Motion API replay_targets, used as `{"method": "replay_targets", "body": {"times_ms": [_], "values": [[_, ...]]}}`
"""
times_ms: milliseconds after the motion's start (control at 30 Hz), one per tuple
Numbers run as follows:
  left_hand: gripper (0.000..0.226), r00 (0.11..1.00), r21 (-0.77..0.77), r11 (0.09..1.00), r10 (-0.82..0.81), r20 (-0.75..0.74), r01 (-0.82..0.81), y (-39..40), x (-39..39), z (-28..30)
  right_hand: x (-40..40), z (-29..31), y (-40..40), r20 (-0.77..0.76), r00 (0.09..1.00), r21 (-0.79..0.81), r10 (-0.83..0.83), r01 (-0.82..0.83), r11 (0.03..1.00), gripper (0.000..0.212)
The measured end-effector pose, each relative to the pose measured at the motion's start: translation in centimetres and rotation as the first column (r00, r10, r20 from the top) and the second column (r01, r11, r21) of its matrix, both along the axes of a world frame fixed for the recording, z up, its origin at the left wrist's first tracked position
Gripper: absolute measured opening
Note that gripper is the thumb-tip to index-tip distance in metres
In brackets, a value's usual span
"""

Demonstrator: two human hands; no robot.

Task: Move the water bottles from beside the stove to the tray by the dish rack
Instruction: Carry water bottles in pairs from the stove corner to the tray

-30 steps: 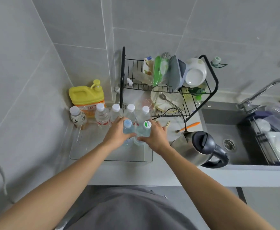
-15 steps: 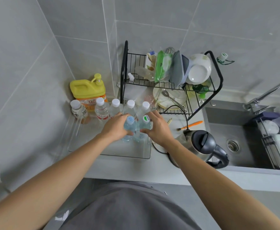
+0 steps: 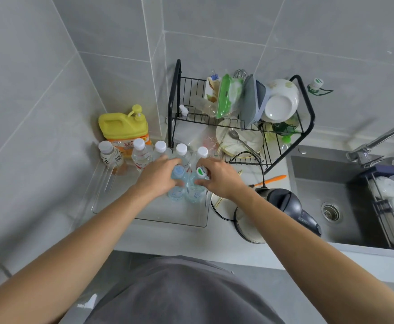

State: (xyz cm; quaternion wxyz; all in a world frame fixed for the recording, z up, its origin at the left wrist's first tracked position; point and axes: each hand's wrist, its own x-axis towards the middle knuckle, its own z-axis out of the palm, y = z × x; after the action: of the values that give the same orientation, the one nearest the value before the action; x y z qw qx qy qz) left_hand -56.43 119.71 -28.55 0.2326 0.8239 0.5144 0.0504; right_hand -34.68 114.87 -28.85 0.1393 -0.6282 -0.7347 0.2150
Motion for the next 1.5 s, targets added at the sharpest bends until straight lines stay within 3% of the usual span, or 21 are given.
{"method": "replay_targets", "body": {"times_ms": [167, 667, 1267, 1500], "values": [[0.031, 0.989, 0.059, 0.988, -0.136, -0.058, 0.14, 0.6, 0.1, 1.9, -0.5, 0.5, 0.6, 0.096, 0.995, -0.007, 0.025, -0.024, 1.0, 0.038], [0.031, 0.993, 0.074, 0.994, -0.09, 0.072, 0.084, -0.3, 0.0, 1.0, -0.2, 0.4, 0.6, 0.108, 0.994, -0.023, 0.021, -0.019, 1.0, 0.044], [0.032, 0.993, 0.08, 0.991, -0.111, 0.035, 0.108, -0.5, -0.2, 1.0, -0.8, 0.6, -0.5, 0.087, 0.995, -0.014, -0.046, 0.048, 0.999, 0.04], [0.035, 0.988, 0.007, 0.988, -0.153, 0.009, 0.153, -0.1, -0.7, 1.6, -1.5, 0.5, -1.8, 0.074, 0.99, 0.008, -0.122, 0.122, 0.993, 0.041]]}}
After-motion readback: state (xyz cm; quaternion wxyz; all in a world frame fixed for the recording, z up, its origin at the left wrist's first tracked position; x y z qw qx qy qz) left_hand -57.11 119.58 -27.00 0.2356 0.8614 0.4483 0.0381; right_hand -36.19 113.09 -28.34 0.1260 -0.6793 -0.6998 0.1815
